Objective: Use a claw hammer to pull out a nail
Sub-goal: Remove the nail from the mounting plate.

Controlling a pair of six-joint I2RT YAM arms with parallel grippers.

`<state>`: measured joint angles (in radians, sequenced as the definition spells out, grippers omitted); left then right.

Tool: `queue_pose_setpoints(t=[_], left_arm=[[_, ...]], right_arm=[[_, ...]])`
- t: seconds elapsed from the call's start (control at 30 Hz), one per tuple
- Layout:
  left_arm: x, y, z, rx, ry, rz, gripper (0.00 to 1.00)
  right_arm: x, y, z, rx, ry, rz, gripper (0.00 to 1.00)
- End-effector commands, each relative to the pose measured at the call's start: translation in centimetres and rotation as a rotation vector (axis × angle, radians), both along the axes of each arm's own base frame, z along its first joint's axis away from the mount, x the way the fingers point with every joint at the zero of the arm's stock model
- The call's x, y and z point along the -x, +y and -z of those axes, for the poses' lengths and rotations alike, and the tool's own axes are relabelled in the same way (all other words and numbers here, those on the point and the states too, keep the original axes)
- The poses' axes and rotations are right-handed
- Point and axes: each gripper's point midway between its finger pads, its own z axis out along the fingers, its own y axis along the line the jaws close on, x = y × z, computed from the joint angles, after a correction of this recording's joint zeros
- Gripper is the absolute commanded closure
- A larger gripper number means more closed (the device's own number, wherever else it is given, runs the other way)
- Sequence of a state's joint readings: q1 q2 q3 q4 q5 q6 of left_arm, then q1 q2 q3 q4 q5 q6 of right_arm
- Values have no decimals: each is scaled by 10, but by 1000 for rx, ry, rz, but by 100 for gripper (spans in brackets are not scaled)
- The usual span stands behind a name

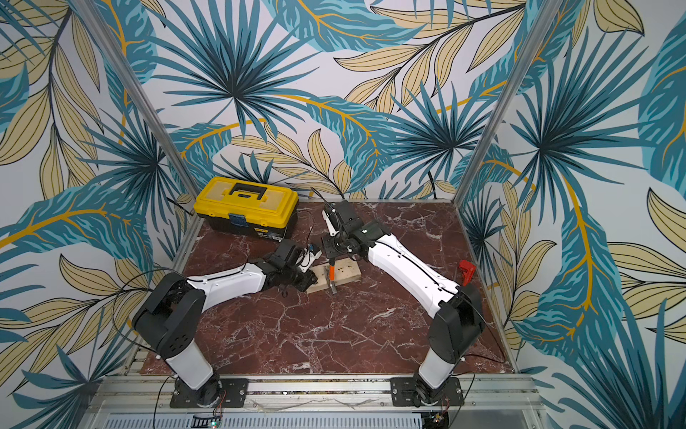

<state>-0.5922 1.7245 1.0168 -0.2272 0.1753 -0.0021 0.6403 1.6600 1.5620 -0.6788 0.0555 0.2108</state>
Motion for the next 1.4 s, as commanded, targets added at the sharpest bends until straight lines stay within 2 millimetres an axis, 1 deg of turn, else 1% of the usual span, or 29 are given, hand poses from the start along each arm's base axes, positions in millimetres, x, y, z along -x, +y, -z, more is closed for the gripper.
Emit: queue_pose_setpoints(t=[0.0,0.23,0.43,0.6,0.77,0.93,1.07,1.2,1.27,1.37], left_arm=[[32,14,46,-86,170,3,62],[33,14,49,-96,194,-4,63],[34,14,52,-103,208,-5,63],[36,14,56,-110,233,-6,63],[37,13,58,-115,252,-7,64],[39,14,62,-120,270,-13,64],[40,15,65,-126,285,-18,65],[42,15,66,-128,292,-20,65],[42,15,67,-130,297,-22,65],[42,16,68,-134,305,-24,65]], right_arm=[[-11,11,-23,-81,-144,8,100],[1,8,-16,-91,-228,7,100],[5,6,-3,-80,-246,10,100],[8,11,-2,-116,-309,-2,100],[14,10,2,-137,-344,-4,100],[16,6,8,-138,-370,6,100],[18,3,6,-162,-395,20,100],[19,-1,-6,-215,-442,48,100],[20,-4,-7,-223,-456,55,100],[22,-7,-3,-237,-466,65,100]])
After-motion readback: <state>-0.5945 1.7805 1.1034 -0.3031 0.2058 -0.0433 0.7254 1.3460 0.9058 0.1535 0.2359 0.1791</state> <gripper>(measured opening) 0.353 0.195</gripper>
